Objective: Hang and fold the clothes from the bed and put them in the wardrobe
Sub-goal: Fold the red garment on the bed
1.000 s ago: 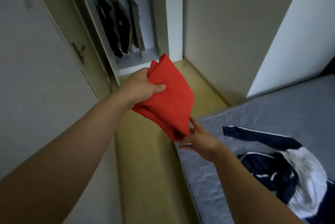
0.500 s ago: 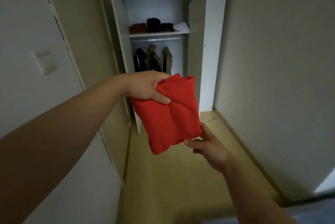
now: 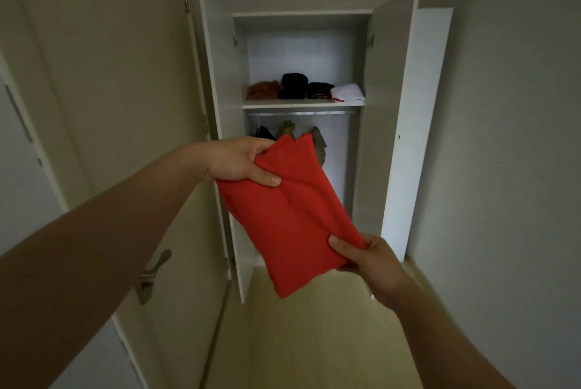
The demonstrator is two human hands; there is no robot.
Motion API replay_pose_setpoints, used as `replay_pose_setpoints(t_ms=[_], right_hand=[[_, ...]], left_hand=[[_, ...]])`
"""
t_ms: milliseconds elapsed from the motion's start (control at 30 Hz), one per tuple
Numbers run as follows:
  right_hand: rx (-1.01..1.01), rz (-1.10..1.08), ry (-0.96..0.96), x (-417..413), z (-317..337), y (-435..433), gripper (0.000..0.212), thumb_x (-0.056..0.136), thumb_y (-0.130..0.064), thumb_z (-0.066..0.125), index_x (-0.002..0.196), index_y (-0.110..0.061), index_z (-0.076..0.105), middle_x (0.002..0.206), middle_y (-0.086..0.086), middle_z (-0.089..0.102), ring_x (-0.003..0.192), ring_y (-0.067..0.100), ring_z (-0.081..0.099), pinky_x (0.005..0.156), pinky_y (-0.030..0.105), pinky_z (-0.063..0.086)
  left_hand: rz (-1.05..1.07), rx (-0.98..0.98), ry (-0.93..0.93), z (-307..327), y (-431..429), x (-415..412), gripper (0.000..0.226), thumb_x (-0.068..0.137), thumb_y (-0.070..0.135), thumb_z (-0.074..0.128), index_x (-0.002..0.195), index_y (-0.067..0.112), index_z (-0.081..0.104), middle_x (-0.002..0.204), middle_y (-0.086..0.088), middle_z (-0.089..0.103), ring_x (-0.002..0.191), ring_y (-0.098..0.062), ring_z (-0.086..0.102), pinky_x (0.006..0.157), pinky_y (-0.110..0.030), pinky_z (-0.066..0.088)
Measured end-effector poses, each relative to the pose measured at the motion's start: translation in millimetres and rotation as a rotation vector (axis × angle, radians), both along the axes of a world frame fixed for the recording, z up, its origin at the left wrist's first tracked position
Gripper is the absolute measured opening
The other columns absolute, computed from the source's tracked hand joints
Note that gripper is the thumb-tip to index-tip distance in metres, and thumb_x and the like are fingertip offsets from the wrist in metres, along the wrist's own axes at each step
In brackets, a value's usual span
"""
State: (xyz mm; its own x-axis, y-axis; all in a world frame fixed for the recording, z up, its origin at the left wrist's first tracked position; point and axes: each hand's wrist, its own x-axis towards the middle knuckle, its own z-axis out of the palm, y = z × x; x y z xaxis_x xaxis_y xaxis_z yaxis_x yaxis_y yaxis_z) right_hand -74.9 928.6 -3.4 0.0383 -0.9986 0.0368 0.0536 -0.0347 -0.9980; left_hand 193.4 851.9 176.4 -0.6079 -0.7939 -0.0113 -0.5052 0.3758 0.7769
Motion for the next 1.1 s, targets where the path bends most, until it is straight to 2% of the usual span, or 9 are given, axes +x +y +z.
replay_pose_setpoints(t_ms=[100,267,433,500,667,867,933,1000,1100], right_hand=[[-0.020,-0.011,-0.055,-16,9,-90,0.056,0.072,-0.037,0.084,0.117,-0.008,0.070,0.110,0.012,0.076,0.104,0.032,0.072,0.090,0.045,0.059],[-0.016,-0.005,-0.438,-23,31,-251,0.057,0.085,-0.018,0.072,0.139,-0.009,0.054,0.130,0.018,0.066,0.113,0.033,0.067,0.092,0.048,0.057],[0.096,0.076,-0.701,-32,34,-395,0.064,0.088,-0.042,0.069,0.145,-0.018,0.052,0.132,0.016,0.061,0.110,0.036,0.064,0.110,0.057,0.042],[0.155,0.094,-0.699,-35,32,-448,0.061,0.090,-0.054,0.065,0.140,-0.021,0.054,0.134,0.020,0.062,0.117,0.042,0.063,0.102,0.062,0.046],[0.207,-0.130,-0.486,-54,44,-598,0.067,0.090,-0.068,0.051,0.134,-0.017,0.054,0.114,0.018,0.073,0.100,0.037,0.073,0.072,0.046,0.060],[0.103,-0.373,-0.192,-101,76,-778,0.054,0.093,-0.063,0.055,0.118,-0.015,0.060,0.105,0.017,0.072,0.084,0.032,0.070,0.051,0.031,0.054],[0.052,-0.426,-0.072,-115,94,-831,0.053,0.094,-0.062,0.055,0.112,-0.012,0.060,0.098,0.018,0.071,0.081,0.035,0.071,0.047,0.028,0.052],[0.008,-0.464,0.091,-127,113,-884,0.052,0.095,-0.060,0.054,0.108,-0.010,0.060,0.091,0.017,0.071,0.073,0.034,0.072,0.041,0.024,0.049],[-0.077,-0.479,0.315,-137,142,-959,0.054,0.097,-0.055,0.054,0.114,-0.004,0.059,0.086,0.015,0.069,0.057,0.028,0.071,0.035,0.021,0.045]], left_hand=[[0.030,-0.004,0.084,-7,-86,-12,0.054,0.071,0.031,0.085,0.121,0.032,0.064,0.118,0.008,0.073,0.110,-0.012,0.069,0.088,-0.023,0.056],[0.137,0.004,0.263,4,-247,-30,0.049,0.077,0.021,0.084,0.123,0.028,0.067,0.114,0.001,0.075,0.102,-0.017,0.073,0.085,-0.028,0.058],[0.212,0.086,0.343,19,-402,-66,0.040,0.083,0.012,0.080,0.121,0.016,0.068,0.110,-0.007,0.076,0.100,-0.024,0.073,0.086,-0.036,0.060],[0.231,0.097,0.360,20,-457,-87,0.041,0.083,0.013,0.080,0.122,0.015,0.068,0.109,-0.008,0.076,0.099,-0.026,0.074,0.087,-0.037,0.060],[0.292,0.074,0.396,10,-599,-133,0.048,0.079,0.025,0.084,0.123,0.014,0.068,0.111,-0.007,0.075,0.101,-0.025,0.072,0.094,-0.042,0.057],[0.431,0.046,0.491,12,-764,-169,0.056,0.084,0.066,0.066,0.109,0.016,0.073,0.098,-0.003,0.077,0.086,-0.021,0.075,0.068,-0.029,0.059],[0.527,0.028,0.514,14,-826,-177,0.052,0.093,0.055,0.062,0.117,0.010,0.069,0.107,-0.010,0.073,0.092,-0.025,0.071,0.069,-0.031,0.058],[0.607,0.047,0.543,11,-881,-179,0.051,0.098,0.045,0.060,0.127,0.003,0.062,0.118,-0.016,0.068,0.102,-0.032,0.067,0.081,-0.042,0.059],[0.698,0.116,0.581,9,-951,-180,0.049,0.101,0.039,0.058,0.132,0.000,0.055,0.123,-0.021,0.064,0.110,-0.038,0.064,0.087,-0.051,0.056]])
